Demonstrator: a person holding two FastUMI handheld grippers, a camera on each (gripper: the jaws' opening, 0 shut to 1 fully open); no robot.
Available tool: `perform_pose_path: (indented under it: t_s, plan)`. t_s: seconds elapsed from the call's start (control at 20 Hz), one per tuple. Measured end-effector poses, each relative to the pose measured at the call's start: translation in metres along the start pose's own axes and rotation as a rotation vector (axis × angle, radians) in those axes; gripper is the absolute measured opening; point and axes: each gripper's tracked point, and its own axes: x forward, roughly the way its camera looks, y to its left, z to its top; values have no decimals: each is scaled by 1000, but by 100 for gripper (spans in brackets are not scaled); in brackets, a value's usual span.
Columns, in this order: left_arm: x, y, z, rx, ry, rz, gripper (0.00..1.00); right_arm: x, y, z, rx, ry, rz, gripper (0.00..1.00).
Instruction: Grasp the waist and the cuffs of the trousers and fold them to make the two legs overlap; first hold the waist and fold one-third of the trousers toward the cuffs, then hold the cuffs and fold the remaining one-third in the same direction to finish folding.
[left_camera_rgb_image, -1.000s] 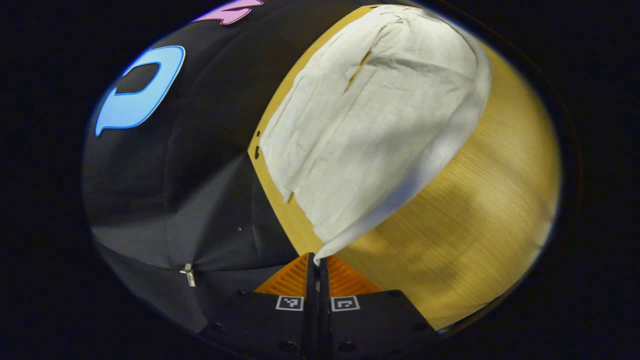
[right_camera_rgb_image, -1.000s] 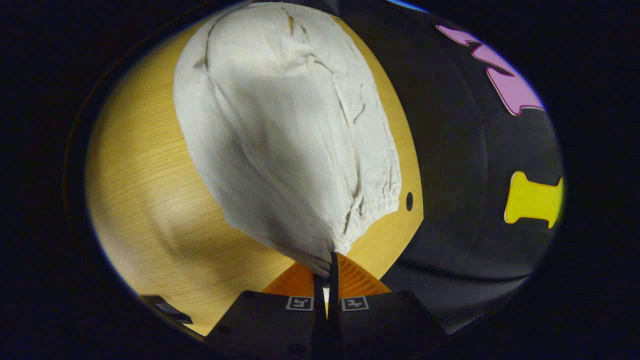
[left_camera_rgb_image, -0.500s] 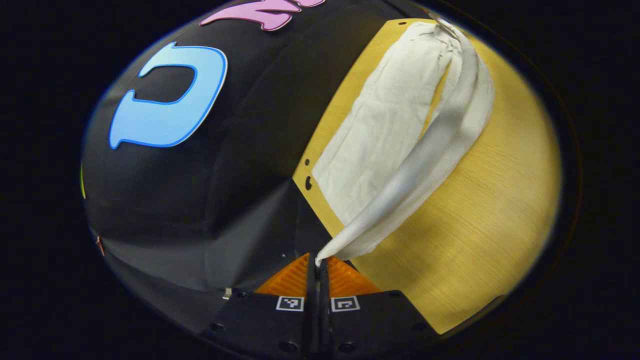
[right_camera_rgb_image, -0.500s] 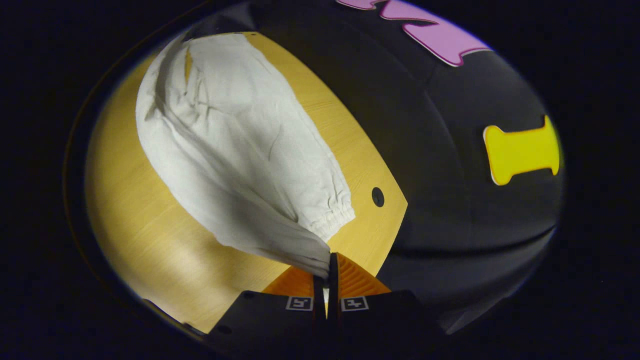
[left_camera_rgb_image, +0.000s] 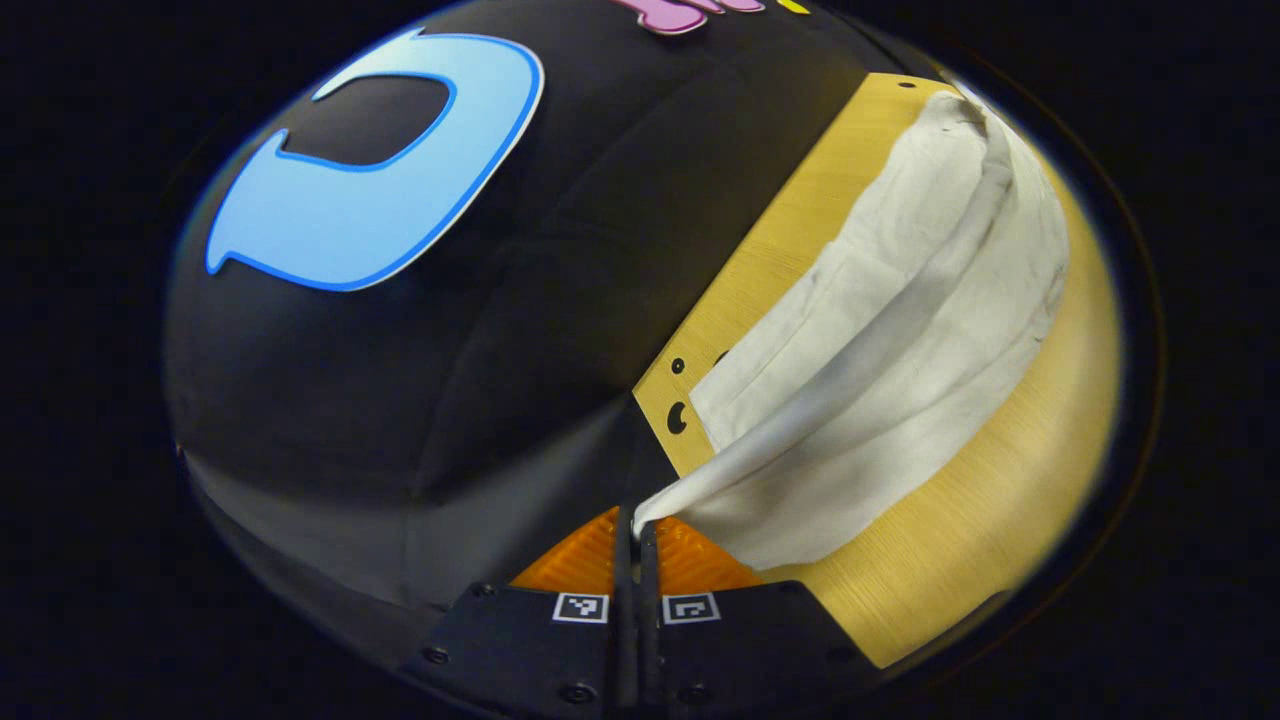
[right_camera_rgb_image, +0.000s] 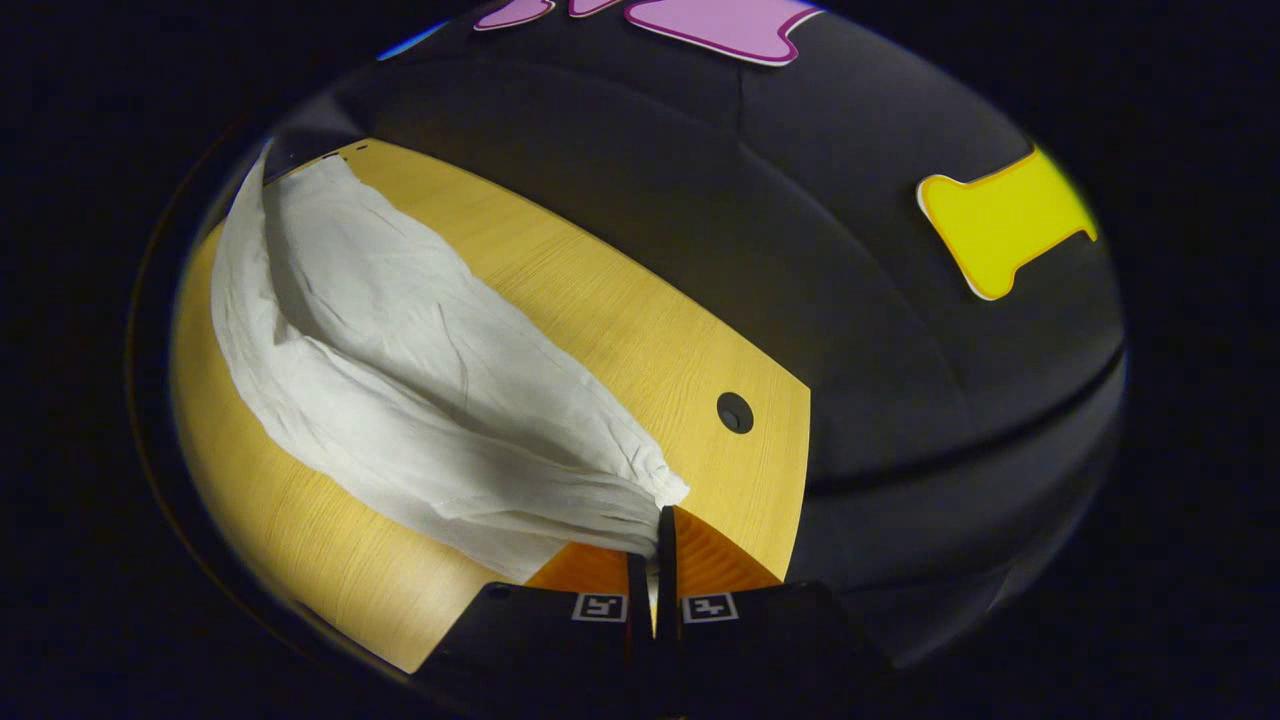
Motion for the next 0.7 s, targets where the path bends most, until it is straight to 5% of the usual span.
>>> perform_pose_path:
  t_s: [0.05,0.35,0.5,0.55,0.6,0.7]
  plan:
    - [10,-2,2,-23,-4,-6,5,4,-4,2,24,1,-6,5]
    - [63,-23,-7,-113,49,-13,5,43,-16,17,279,-8,-31,5]
    - [93,-55,-13,-125,112,-67,5,68,-8,18,393,20,-24,5]
    - [101,-65,-13,-137,120,-82,5,76,-6,18,422,26,-25,15]
    - [104,-71,-11,-150,123,-86,5,81,-4,18,450,28,-26,6]
    - [106,-92,-6,-190,121,-139,5,79,-6,21,493,23,-27,12]
